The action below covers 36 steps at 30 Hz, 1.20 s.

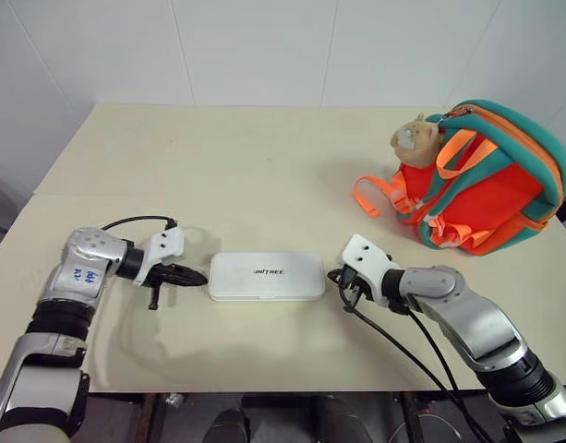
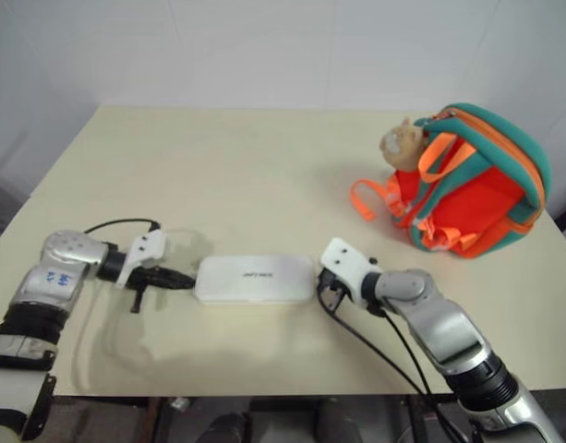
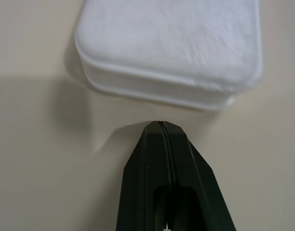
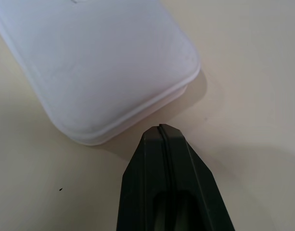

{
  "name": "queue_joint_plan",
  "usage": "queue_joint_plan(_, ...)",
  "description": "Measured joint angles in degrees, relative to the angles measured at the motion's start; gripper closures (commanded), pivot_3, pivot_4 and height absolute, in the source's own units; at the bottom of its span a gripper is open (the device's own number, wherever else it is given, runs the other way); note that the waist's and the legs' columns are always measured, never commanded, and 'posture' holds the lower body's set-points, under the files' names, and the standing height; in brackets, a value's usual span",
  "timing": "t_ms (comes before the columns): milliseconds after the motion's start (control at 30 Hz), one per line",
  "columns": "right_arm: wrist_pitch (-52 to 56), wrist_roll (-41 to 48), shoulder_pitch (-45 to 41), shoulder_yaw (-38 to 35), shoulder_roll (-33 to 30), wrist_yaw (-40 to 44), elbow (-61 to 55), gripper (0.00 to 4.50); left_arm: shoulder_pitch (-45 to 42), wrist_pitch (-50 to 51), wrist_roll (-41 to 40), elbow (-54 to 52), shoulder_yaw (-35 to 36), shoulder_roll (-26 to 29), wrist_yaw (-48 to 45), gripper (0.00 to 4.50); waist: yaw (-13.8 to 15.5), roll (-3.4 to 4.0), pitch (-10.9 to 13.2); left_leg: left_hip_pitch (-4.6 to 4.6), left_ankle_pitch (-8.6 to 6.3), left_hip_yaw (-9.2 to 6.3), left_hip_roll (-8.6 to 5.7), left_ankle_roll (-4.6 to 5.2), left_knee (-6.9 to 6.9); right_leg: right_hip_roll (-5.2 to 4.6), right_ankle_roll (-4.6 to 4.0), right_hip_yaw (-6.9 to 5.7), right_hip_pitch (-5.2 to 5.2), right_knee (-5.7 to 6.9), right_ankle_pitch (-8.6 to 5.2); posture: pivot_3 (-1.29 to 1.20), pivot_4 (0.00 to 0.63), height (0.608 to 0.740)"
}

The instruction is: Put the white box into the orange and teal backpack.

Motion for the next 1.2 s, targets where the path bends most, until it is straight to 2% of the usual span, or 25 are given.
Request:
queue_joint_plan(233,-1.40,-0.07,-0.19,0.00,-0.04,0.59,0.26,4.38,3.66,2.91,-2.69,-3.05,1.57,2.53,0.96,4.50,0.44,0.00,0.00,0.02,0.00,0.03,0.00,0.00,0.02,-0.01,0.00,0.03,0.01,-0.02,0.00,0.00,0.150,0.740)
queue_joint_plan(667,-2.87,-0.19,-1.31,0.09,0.30,1.77,1.43,4.38,1.10,-0.08,-3.99,-0.16,1.24,-3.61,3.96,4.50,0.42,0.00,0.00,-0.06,-0.02,0.04,-0.01,-0.02,0.00,-0.01,0.01,0.02,-0.02,-0.06,0.01,0.00,0.150,0.740)
queue_joint_plan(1200,-0.77,0.48,-0.12,0.09,-2.38,5.87,-2.24,4.38,1.05,4.08,-4.44,-6.76,-1.05,-3.94,1.56,4.50,0.46,0.00,0.00,-0.08,-0.02,0.03,-0.02,-0.02,0.01,-0.01,0.01,0.03,-0.02,-0.12,0.01,0.00,0.150,0.740)
